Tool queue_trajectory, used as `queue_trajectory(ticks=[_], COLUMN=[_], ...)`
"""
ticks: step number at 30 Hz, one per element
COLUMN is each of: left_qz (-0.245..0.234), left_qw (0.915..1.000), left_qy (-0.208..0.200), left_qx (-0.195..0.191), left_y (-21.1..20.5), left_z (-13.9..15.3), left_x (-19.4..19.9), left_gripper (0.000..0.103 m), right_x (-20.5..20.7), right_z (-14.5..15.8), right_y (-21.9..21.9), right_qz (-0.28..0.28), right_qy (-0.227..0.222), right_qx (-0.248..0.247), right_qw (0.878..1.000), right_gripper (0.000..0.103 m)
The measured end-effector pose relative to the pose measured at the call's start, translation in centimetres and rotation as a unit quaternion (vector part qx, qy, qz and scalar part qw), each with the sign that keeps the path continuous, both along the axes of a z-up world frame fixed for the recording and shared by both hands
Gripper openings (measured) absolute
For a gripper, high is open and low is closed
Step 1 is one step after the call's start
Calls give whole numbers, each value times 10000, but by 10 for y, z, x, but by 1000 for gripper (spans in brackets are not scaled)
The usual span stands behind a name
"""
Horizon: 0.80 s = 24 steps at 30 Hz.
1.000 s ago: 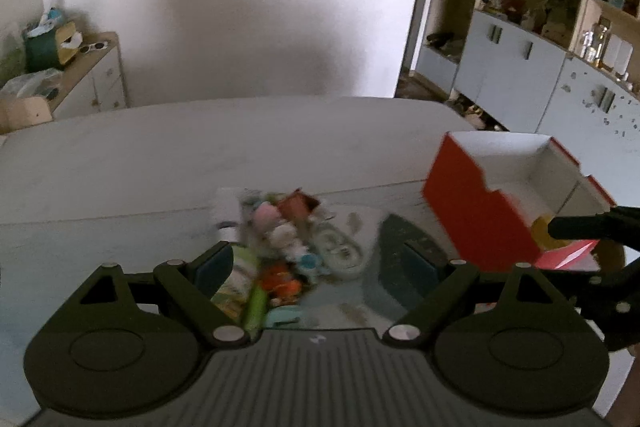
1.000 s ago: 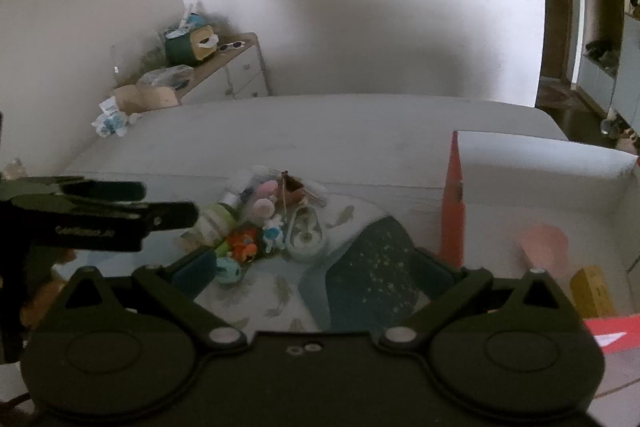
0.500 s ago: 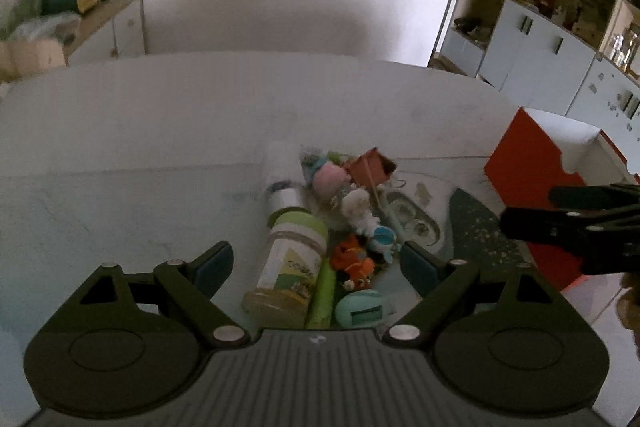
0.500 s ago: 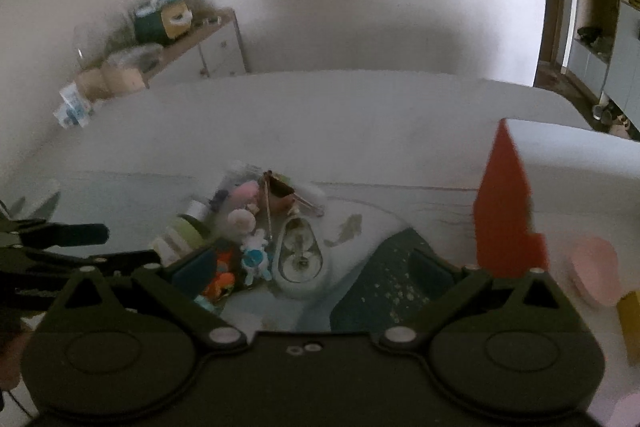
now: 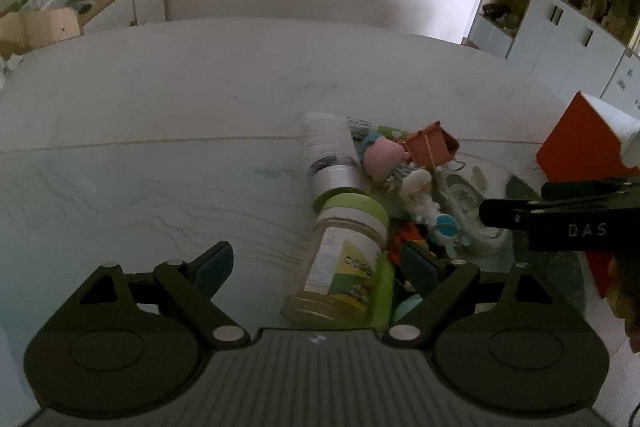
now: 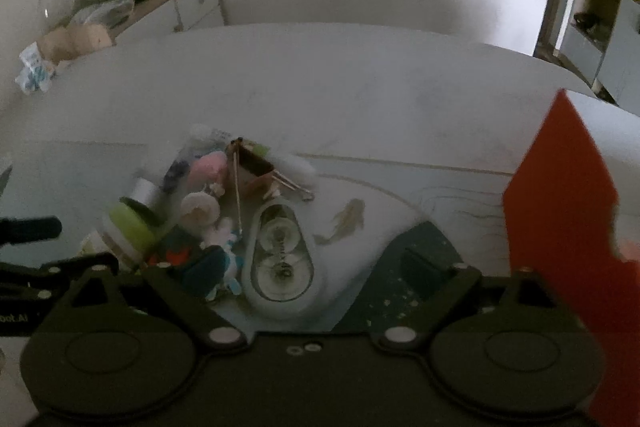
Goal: Organize rigid objects
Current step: 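Grasp the green-lid glass jar with left tool while right tool grasps tape dispenser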
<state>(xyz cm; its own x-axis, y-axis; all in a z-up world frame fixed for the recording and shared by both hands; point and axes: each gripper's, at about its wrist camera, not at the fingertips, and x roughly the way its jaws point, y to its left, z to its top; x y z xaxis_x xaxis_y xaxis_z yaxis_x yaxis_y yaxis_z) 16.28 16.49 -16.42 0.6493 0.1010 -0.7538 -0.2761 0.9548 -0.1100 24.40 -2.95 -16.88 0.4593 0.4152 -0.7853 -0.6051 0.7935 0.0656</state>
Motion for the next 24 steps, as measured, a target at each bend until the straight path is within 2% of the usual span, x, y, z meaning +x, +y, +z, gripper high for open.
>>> queue_trajectory(ticks=[6,12,17,19,20,24], left_qz=[-89,-219,-243,-260,-275,-289], left_qw=[9998,9994,9994,9994,9994,9994], left_qy=[-27,-29,-22,-24,-30,-42], left_qx=[156,276,226,231,227,170], left_y=[-2,-5,-3,-4,-4,-4], left_z=[-5,-10,-12,-13,-14,-14], left_x=[6,10,12,12,12,12], left_gripper=[91,91,90,90,90,87], right_x=[9,8,10,10,9,3], right_z=[-7,-9,-10,-8,-6,-3], right_y=[6,11,10,12,12,20], right_qz=[-37,80,82,126,202,467], right_qy=[83,60,79,142,202,-49], right_qx=[-136,-183,-147,-127,-96,-391], right_qw=[9999,9998,9998,9997,9995,9981], right_gripper=[80,77,76,69,57,56])
